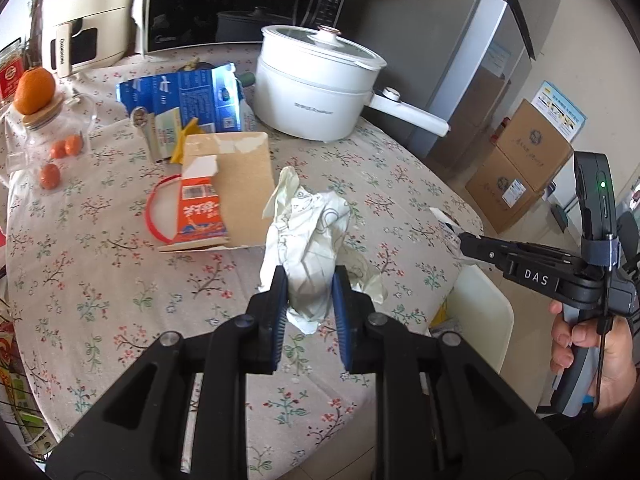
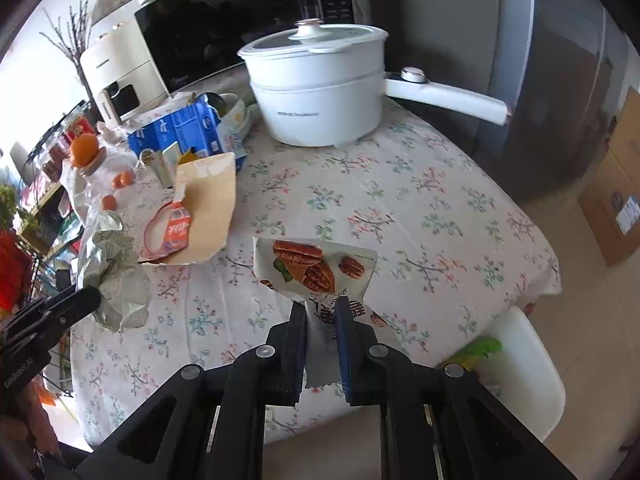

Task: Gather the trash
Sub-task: 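Carry the tissue and pecan packet to the white bin and open both grippers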

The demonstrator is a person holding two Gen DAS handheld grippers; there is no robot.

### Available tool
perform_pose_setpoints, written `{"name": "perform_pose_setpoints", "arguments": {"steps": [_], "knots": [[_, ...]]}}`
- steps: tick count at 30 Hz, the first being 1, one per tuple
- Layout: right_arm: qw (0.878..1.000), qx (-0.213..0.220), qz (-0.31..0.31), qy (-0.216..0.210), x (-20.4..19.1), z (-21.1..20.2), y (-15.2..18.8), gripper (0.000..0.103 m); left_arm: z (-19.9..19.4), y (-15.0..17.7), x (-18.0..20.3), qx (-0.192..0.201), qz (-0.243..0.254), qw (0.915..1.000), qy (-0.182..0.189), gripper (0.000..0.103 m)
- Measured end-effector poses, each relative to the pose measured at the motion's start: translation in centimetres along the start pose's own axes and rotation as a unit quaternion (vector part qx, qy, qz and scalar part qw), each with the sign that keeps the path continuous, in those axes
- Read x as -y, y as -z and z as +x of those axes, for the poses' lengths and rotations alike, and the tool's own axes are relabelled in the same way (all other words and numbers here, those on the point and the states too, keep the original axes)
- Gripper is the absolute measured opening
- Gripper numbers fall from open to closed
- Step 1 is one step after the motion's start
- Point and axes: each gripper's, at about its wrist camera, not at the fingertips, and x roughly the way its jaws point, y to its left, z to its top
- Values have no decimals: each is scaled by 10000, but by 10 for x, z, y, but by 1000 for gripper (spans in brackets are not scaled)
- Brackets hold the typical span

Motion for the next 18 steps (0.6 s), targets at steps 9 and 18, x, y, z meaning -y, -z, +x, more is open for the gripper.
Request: {"name": "perform_pose_setpoints", "arguments": {"steps": [9, 18], "knots": [[9983, -4, 437, 385, 63, -27, 27, 15, 34, 16, 72, -275, 612, 9968, 444, 23], [9922, -213, 998, 713, 139, -39, 59, 15, 70, 35, 140, -645, 1077, 9880, 896, 23]]}}
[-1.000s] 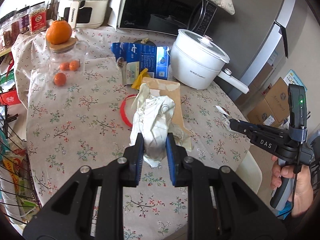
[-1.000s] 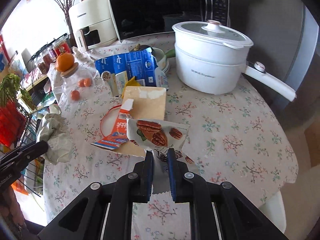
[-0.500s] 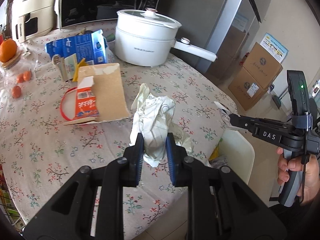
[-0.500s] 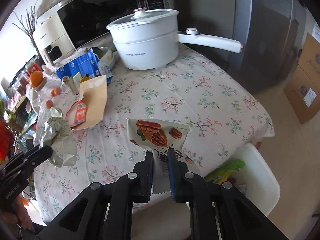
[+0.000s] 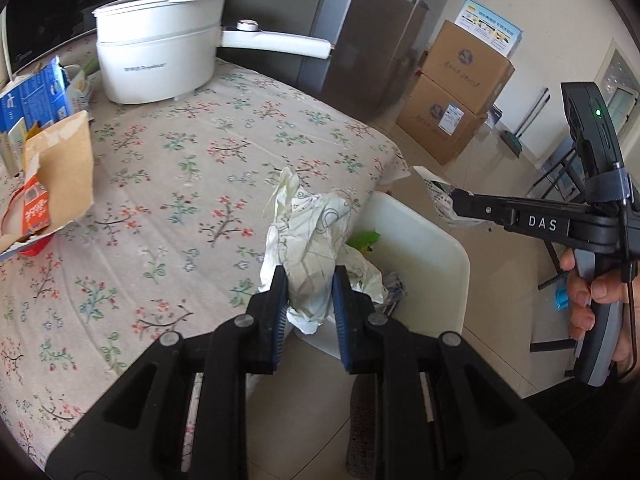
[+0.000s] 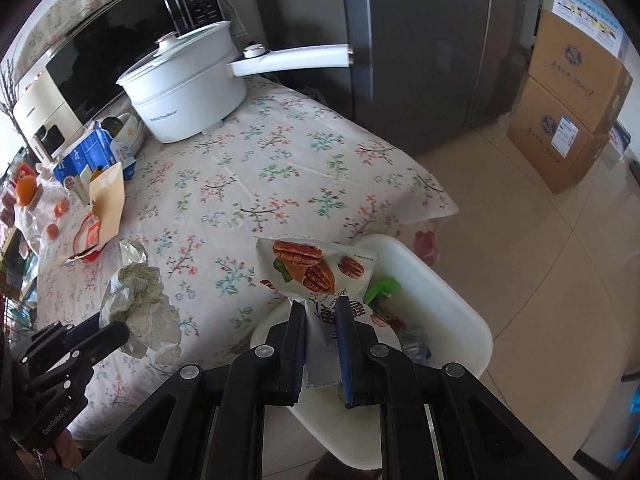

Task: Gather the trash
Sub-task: 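Carry the tissue and pecan packet to the white bin and open both grippers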

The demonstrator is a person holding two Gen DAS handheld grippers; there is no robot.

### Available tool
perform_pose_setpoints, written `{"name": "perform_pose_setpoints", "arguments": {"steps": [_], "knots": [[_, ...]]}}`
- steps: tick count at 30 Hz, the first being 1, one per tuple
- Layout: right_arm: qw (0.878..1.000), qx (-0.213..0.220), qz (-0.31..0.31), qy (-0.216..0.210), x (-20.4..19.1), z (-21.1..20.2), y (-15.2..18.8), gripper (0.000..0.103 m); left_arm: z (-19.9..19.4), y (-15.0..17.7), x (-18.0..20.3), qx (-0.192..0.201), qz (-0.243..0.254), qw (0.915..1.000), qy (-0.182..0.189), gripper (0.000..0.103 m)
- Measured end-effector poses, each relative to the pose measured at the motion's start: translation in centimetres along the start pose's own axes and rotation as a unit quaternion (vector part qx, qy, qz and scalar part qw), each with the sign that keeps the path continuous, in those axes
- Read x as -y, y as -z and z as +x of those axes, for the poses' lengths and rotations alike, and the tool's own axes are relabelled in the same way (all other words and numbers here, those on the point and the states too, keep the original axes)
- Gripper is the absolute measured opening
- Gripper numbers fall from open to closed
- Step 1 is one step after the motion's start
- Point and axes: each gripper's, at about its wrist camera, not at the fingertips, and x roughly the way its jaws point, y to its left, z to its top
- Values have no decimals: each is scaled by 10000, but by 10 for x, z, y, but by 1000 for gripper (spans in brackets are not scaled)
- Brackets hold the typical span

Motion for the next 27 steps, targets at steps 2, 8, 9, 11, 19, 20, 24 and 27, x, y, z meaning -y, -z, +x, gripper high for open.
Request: {"name": "perform_pose_setpoints", "arguments": {"steps": [2, 8, 9, 11, 19, 20, 24, 27], "knots": [[9999, -66, 104, 38, 14, 1, 4, 15, 9, 1, 14, -59, 125, 9999, 73, 24], [9992, -255, 287, 109, 46, 5, 18, 15, 39, 6, 49, -234, 503, 9982, 232, 24], [9990, -289, 318, 114, 50, 5, 20, 15, 44, 7, 53, -252, 551, 9978, 250, 24], [9986, -354, 367, 123, 58, 8, 23, 16, 54, 9, 59, -295, 630, 9972, 274, 24], [9977, -462, 475, 169, 77, 12, 29, 16, 77, 13, 71, -425, 742, 9960, 256, 43], [9976, -468, 487, 167, 78, 12, 29, 16, 76, 13, 72, -403, 752, 9962, 200, 57], [9974, -474, 511, 162, 81, 12, 30, 16, 70, 11, 71, -295, 842, 9960, -51, 76], [9975, -471, 507, 159, 79, 12, 30, 16, 66, 10, 65, -292, 767, 9965, -141, 82]]}}
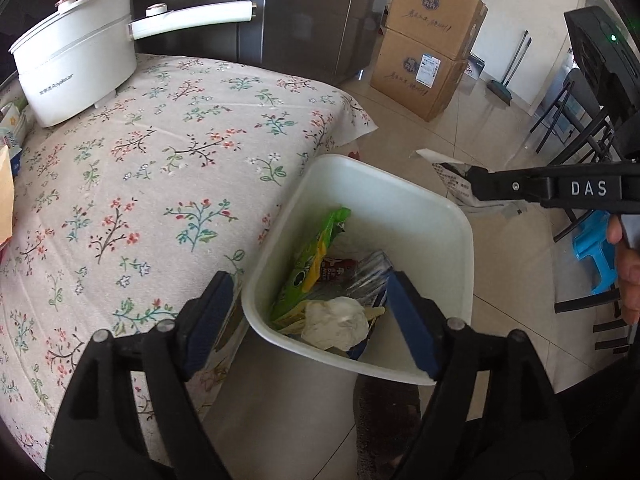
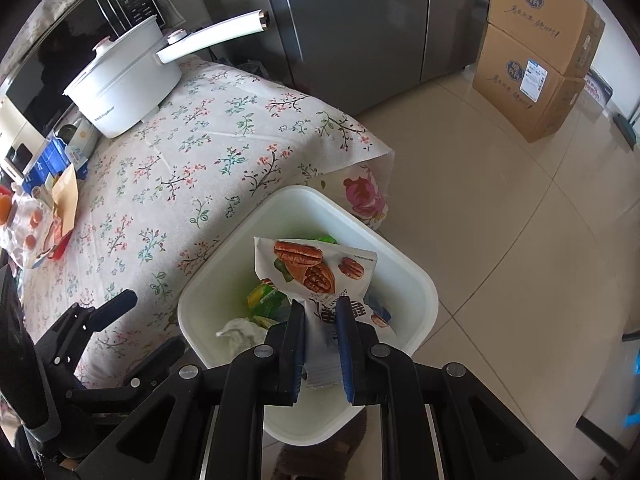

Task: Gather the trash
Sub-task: 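Carry the tissue and pecan packet to the white bin and open both grippers, then grasp the red carton with brown cardboard using the left gripper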

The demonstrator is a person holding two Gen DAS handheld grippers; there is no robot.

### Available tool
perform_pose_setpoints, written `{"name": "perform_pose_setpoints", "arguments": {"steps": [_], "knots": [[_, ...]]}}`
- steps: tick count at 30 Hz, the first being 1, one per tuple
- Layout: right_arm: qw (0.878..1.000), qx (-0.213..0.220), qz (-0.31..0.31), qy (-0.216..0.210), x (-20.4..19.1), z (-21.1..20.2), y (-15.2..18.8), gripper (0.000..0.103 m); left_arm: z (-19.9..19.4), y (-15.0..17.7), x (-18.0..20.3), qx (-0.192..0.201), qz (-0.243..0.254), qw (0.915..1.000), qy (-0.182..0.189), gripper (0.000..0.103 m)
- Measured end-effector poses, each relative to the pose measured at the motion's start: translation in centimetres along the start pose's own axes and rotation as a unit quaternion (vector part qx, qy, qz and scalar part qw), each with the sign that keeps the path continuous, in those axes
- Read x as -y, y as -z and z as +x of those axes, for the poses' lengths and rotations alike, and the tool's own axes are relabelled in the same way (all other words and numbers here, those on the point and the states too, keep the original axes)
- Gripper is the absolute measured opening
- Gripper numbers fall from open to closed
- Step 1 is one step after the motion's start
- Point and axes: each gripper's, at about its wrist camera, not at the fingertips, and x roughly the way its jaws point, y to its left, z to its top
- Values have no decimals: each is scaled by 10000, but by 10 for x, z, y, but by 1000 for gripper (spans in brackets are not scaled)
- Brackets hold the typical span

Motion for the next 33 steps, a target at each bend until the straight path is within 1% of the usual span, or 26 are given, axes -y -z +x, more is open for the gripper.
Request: {"name": "perform_pose_setpoints", "arguments": {"steps": [3, 6, 8, 9, 10, 12, 17, 22, 28, 33], "knots": [[10000, -3, -23, 8, -3, 0, 0, 16, -4, 0, -6, -28, -27, 9999, -152, 84], [10000, -9, -55, 59, -7, 1, 0, 20, -11, 0, -11, -15, -6, 9996, -290, 86], [9998, 11, -75, 176, -10, 0, -1, 22, -17, 2, -14, 14, -15, 9994, -337, 89], [9997, 21, -93, 227, -12, 0, -2, 29, -19, 3, -16, 30, -19, 9993, -359, 89], [9996, 33, -103, 265, -14, 0, -2, 41, -21, 4, -18, 40, -21, 9992, -389, 89], [9996, 84, -69, 260, -17, -2, -3, 54, -26, 5, -22, 53, -15, 9989, -456, 90], [9997, 148, -101, 185, -26, -5, -5, 55, -38, 9, -37, 84, -100, 9982, -583, 90], [9996, 153, -164, 152, -41, -5, -9, 58, -49, 12, -56, 112, -244, 9970, -723, 90], [9988, 235, -389, 172, -70, -6, -14, 61, -70, 18, -87, 190, -511, 9943, -915, 90], [9978, 315, -582, 85, -101, -6, -18, 65, -87, 24, -120, 239, -835, 9899, -1125, 90]]}}
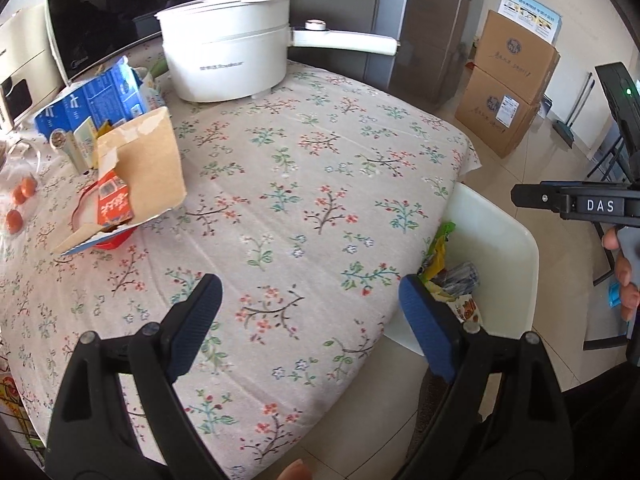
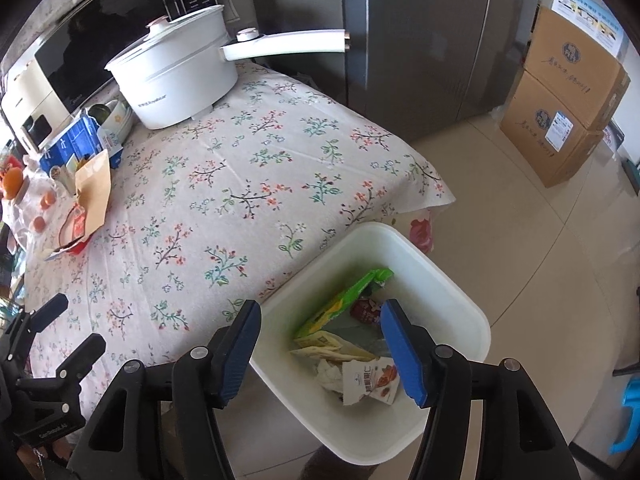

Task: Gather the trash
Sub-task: 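Grasp the red carton with brown cardboard using the left gripper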

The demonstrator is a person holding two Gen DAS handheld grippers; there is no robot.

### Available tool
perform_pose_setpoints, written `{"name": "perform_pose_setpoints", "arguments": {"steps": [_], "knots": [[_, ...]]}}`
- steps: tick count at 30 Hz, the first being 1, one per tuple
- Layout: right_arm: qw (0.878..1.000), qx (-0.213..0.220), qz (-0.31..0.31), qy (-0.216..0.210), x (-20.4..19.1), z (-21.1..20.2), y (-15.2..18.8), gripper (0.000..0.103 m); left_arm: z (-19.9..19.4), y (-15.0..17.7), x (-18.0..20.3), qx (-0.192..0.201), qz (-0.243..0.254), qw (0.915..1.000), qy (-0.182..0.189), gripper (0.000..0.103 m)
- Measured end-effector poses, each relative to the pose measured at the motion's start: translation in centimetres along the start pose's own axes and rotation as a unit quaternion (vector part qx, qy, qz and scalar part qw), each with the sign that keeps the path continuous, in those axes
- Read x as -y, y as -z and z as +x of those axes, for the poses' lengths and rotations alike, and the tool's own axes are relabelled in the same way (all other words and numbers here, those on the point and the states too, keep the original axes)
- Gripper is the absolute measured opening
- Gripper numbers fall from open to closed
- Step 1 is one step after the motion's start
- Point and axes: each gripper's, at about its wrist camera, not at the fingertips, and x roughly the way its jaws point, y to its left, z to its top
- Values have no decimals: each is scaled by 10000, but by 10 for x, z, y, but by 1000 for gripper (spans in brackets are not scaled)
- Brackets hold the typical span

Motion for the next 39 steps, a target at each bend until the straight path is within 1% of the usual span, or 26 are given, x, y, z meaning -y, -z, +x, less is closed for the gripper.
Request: {"name": "perform_pose_setpoints", "arguments": {"steps": [5, 8, 11, 13, 16, 18, 22, 26, 28, 29, 30, 31, 32, 33, 34, 36, 39], "knots": [[9998, 49, -138, -146, -31, 3, -9, 67, -7, 0, -44, 15, -285, 9993, -244, 90], [9995, 65, -227, -232, -52, 6, -14, 67, -8, 0, -69, 42, -338, 9985, -435, 90], [9990, 59, -324, -315, -72, 11, -18, 68, -4, 2, -90, 135, -155, 9970, -744, 90], [9986, 44, -407, -341, -85, 14, -20, 68, 3, 3, -104, 198, 20, 9961, -863, 90], [9981, -5, -520, -345, -101, 20, -21, 68, 20, 6, -126, 144, 162, 9939, -1081, 90], [9978, -33, -572, -344, -109, 23, -21, 68, 30, 7, -138, 79, 165, 9933, -1140, 90], [9971, -62, -689, -307, -121, 28, -21, 68, 42, 1, -147, 112, 491, 9894, -1365, 90], [9968, -131, -747, -249, -125, 32, -20, 68, 47, -5, -145, 167, 665, 9885, -1349, 83], [9968, -142, -755, -229, -125, 33, -19, 68, 50, -8, -139, 171, 793, 9881, -1306, 74], [9968, -147, -751, -225, -125, 34, -19, 68, 52, -8, -135, 150, 857, 9876, -1307, 65], [9969, -151, -733, -226, -124, 34, -19, 68, 53, -9, -132, 118, 919, 9869, -1323, 54], [9971, -156, -708, -231, -124, 34, -19, 68, 54, -8, -129, 89, 979, 9859, -1353, 48], [9973, -156, -682, -239, -123, 34, -20, 68, 55, -8, -126, 66, 1036, 9844, -1423, 38], [9974, -154, -654, -245, -122, 34, -20, 68, 55, -8, -124, 54, 1088, 9823, -1523, 33], [9976, -151, -627, -249, -122, 34, -20, 68, 55, -7, -123, 74, 1124, 9810, -1580, 32], [9977, -161, -602, -257, -122, 34, -20, 68, 50, -6, -123, 136, 1146, 9799, -1630, 22], [9975, -180, -638, -246, -124, 35, -19, 68, 37, -7, -127, 251, 1010, 9815, -1607, 8]]}}
